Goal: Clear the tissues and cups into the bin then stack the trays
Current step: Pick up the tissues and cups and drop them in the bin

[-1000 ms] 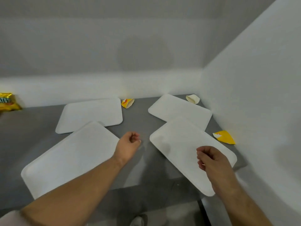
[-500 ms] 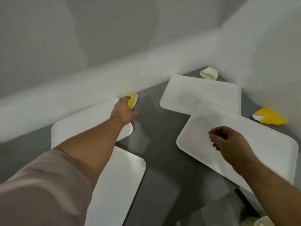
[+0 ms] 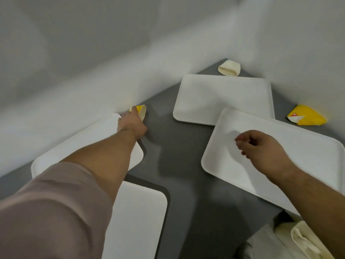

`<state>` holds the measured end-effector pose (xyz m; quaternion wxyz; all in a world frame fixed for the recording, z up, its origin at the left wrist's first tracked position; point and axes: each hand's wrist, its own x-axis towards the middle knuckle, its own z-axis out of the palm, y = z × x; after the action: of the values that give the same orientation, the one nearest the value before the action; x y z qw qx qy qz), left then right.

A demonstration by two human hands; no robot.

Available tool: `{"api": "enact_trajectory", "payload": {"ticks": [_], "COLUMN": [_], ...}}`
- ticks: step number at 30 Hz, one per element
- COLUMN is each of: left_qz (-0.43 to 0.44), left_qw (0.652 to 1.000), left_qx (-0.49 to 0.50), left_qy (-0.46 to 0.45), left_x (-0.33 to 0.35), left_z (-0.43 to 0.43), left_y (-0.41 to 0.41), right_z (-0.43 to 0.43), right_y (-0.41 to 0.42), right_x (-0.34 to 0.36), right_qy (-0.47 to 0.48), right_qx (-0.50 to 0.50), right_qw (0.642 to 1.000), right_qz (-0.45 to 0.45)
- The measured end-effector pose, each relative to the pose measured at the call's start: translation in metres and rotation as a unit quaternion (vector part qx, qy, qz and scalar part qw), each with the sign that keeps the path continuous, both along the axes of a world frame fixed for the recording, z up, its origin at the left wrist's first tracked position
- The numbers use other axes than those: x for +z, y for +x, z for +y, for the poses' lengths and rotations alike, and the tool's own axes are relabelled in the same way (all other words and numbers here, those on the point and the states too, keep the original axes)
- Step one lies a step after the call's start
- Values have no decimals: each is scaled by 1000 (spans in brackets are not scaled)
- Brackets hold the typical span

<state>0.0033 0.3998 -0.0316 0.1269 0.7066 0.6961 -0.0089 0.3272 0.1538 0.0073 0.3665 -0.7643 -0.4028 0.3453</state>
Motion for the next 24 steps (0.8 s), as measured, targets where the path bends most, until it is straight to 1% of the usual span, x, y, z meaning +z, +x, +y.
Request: {"api": "enact_trajectory", "payload": {"ticks": [3,8,12,18,22,24], "left_qz": [17,89,91,83,15,-33], "left_qw": [999,987,980,981,991,989], "left_qx": [-46,-128,-162,-138,-70,-65], "left_qy": [-6,30,68,104,114,128], "left_x": [-5,-6,-3,10,17,19], "left_z": [0,-5,-10,-3,-2,-5], "left_y": [3,18,22,18,21,27], "right_z": [3,9,11,12,10,9], "right_y": [7,19,25,32,39,46], "right_x": [0,0,0,0,-2,-1], "right_qy": [-6,-8,-10,-16,-16,-12], "right_qx": [-17,-25,-27,-27,-39,-46], "right_qw": [1000,1000,1000,999,999,999], "right_qz": [3,3,3,-7,-6,-3]}}
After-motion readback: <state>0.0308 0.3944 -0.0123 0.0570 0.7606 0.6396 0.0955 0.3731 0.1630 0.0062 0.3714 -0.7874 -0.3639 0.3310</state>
